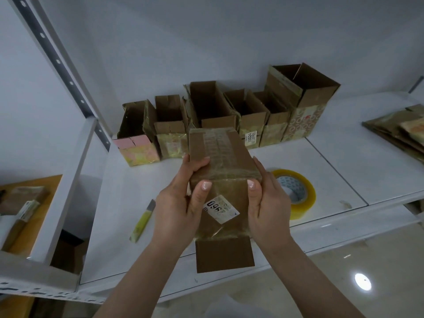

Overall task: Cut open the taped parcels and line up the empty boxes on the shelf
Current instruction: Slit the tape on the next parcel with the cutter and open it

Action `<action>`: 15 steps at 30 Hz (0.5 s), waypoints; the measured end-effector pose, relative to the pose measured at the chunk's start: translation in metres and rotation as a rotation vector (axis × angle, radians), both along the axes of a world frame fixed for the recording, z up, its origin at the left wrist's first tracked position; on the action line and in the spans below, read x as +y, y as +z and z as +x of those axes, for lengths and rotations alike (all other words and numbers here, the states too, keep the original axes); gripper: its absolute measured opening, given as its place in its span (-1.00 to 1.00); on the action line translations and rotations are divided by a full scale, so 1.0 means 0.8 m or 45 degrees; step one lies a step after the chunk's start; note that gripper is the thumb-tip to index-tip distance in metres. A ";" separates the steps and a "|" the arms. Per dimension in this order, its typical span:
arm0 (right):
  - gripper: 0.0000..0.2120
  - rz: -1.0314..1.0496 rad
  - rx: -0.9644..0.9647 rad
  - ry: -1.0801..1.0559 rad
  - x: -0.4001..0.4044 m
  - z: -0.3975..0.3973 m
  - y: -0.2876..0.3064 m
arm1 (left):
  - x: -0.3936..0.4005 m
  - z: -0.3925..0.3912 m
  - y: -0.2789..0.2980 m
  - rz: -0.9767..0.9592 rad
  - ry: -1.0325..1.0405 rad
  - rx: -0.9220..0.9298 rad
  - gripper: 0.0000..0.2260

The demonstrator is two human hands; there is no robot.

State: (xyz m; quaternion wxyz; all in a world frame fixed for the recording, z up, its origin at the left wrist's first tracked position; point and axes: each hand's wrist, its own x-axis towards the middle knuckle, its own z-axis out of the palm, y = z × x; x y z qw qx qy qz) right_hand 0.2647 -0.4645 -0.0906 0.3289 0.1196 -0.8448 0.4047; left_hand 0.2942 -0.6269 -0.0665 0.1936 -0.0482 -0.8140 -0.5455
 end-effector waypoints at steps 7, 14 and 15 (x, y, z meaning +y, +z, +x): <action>-0.30 -0.067 -0.133 0.017 0.008 0.006 -0.011 | 0.011 0.000 -0.002 -0.032 -0.009 0.029 -0.64; -0.29 -0.428 -0.297 0.257 0.036 0.008 -0.009 | -0.001 0.006 -0.018 0.442 -0.223 -0.145 -0.34; -0.32 -0.490 -0.340 0.285 0.038 0.011 -0.010 | -0.007 0.007 -0.031 0.474 -0.219 -0.204 -0.37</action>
